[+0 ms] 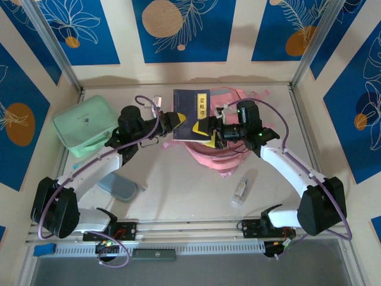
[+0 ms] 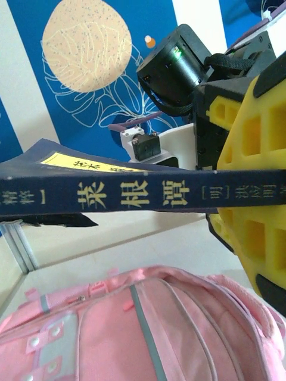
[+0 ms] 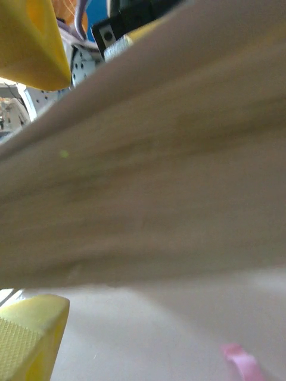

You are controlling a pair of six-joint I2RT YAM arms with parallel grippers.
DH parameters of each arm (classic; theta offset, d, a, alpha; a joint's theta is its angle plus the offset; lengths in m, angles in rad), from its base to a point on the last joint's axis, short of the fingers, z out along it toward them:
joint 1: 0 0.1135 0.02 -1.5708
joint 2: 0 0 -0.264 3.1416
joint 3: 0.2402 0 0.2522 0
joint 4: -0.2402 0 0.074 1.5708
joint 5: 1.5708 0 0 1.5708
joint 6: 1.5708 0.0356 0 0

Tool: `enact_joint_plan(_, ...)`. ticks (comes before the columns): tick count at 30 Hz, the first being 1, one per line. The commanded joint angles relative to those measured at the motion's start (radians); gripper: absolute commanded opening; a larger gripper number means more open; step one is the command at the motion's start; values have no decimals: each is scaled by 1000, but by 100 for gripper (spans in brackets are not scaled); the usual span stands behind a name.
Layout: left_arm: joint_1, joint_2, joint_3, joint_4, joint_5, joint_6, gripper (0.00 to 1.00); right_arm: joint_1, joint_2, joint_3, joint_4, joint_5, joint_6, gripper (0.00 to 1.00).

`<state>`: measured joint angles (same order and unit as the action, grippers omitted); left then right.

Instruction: Pack books, pencil case, and school supplies into a backpack

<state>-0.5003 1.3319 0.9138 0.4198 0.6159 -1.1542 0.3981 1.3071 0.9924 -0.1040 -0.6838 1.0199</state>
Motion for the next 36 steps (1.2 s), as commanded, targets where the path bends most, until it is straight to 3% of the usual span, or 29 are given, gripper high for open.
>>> enact_joint_plan(1,-6,7,43,77,-16,9,0,-6,-30,-2,96,-61,46,82)
enact_joint_plan(5,-7,6,58,-56,-36,87,0,-24,-55,-6,51,-59,5,53)
enact_joint_plan(17,-29,10,82,-199,-51,190,0,-30,-61,32,-115,21,-110,5)
enact_joint_plan(22,-42,-3,107,-277,-74,263,31,-47,-104,39,-223,89,-159,0)
enact_joint_plan(25,-54,-17,123,-439,-180,403,50,-75,-138,53,-358,151,-220,0)
enact_joint_plan(32,-104,67,216,-710,-319,738,67,-218,-275,0,-556,246,-277,0)
enact_joint_plan(36,-189,147,260,-726,-400,955,74,-328,-336,-54,-629,294,-287,0)
